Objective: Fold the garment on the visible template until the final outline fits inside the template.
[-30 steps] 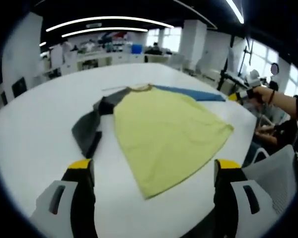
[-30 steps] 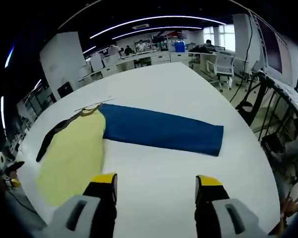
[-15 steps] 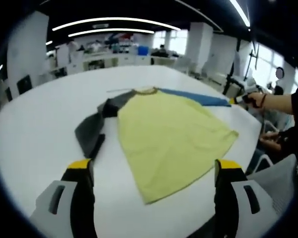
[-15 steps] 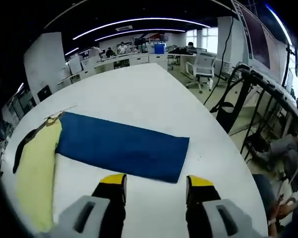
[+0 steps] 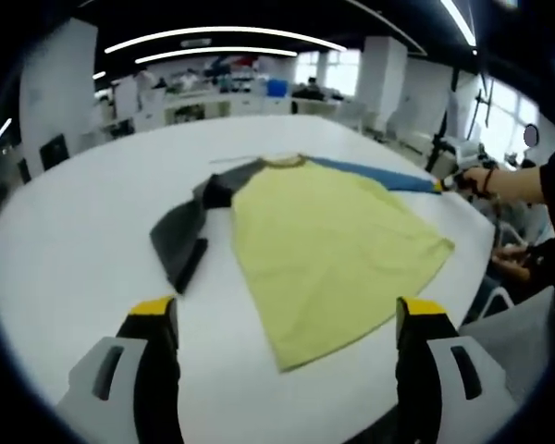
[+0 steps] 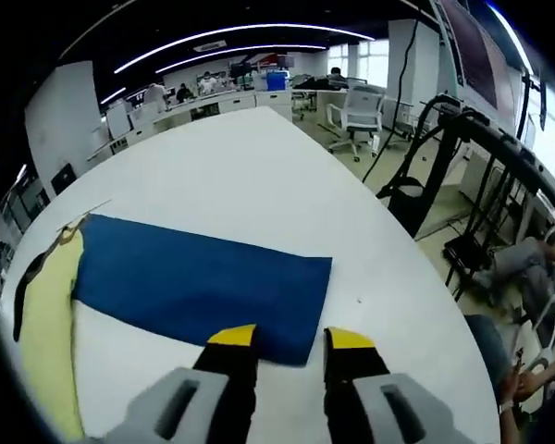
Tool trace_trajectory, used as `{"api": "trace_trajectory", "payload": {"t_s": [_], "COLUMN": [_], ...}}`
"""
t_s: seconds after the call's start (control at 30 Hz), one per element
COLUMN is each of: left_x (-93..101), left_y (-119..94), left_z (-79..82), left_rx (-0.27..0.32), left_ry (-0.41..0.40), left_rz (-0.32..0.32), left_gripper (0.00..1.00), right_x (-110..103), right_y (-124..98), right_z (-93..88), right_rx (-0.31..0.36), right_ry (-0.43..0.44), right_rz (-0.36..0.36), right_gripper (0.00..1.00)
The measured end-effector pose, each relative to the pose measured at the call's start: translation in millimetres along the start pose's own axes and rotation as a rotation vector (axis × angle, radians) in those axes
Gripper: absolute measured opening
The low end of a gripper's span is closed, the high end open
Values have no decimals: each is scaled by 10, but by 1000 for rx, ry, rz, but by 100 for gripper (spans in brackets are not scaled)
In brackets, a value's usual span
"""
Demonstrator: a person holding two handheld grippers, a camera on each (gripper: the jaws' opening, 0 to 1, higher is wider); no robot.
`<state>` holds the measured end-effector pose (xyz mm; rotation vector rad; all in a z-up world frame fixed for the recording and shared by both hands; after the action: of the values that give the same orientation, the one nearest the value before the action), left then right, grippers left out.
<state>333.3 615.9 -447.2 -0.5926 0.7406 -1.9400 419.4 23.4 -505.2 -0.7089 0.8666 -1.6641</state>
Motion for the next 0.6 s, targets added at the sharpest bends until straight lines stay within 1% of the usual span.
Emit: {"api": "trace_trajectory", "payload": {"t_s": [0.03,0.17,0.23,0.33,0.43,0.6], "left_x": [-7,-6,-8,-29,-55,-62], "left_y": [8,20,18,-8,-30,-34], "left_z": [-16,-33,-31,-25,-20,-40], "left_rx": [-4,-5,-3,-1,3,-3], "left_ry": [0,-4,-4,0,-2,-5], "left_rz": [0,-5,-5,4,12,13], "left_gripper": [93,92,91,91,91,91], "right_x": [-27,27,67,100,88,47], "right_y": [-4,31,43,65,67,61], "right_z": [9,27,41,49,61,72], "right_rx": [6,-1,-4,-11,-17,-33], "right_ry": [33,61,75,96,112,115], "right_rz": [11,-1,-5,-6,4,21], "right_gripper": [21,17,10,4,0,0]}}
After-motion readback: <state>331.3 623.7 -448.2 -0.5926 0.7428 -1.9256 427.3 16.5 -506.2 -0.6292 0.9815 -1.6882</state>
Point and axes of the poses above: the point that each gripper's makers call its tool centre point, and the gripper's own axes: y roughly forward along the fingers, x roughly to its right, z roughly out of its top, the point moved 2 cm from there along -y, roughly backward along the fingers, and after that the axes turned 8 degrees about -x, right-handed, at the moved point
